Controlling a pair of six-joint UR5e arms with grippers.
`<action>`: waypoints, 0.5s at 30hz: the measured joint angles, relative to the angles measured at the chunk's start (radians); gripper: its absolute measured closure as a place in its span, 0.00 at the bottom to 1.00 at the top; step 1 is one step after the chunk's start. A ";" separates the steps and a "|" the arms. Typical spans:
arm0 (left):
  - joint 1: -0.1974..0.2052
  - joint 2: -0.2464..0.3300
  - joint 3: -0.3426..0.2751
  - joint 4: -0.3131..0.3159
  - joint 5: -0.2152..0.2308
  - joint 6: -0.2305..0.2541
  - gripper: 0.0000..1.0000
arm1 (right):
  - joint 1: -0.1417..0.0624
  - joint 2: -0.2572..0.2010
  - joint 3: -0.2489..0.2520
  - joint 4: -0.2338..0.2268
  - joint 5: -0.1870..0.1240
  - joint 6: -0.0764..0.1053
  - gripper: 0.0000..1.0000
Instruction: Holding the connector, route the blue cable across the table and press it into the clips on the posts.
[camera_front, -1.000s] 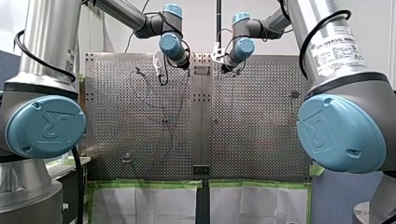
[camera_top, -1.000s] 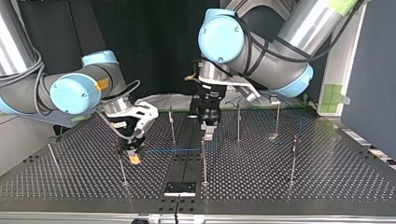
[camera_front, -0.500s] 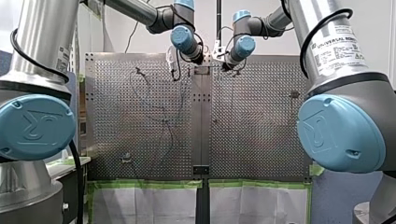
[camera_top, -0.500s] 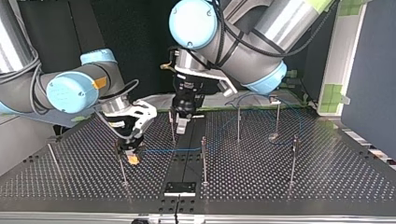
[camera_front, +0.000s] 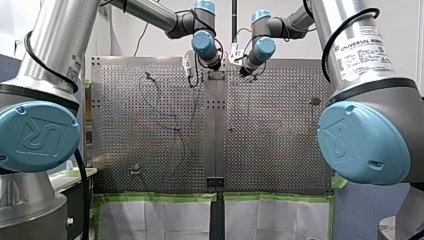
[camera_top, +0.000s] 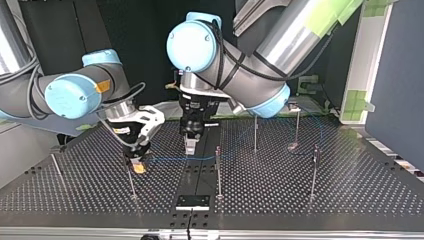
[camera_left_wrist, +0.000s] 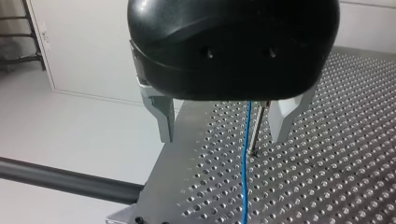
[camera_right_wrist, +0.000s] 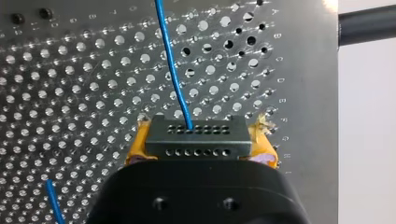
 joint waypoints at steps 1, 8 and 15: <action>0.001 -0.008 0.004 0.005 -0.001 0.000 0.00 | 0.000 0.000 0.002 0.000 0.000 0.000 1.00; 0.011 -0.062 0.040 0.017 0.002 -0.002 0.00 | -0.002 -0.001 0.005 0.000 0.000 -0.001 1.00; 0.023 -0.103 0.092 0.030 -0.007 -0.003 0.00 | -0.003 -0.001 0.005 0.000 0.000 -0.001 1.00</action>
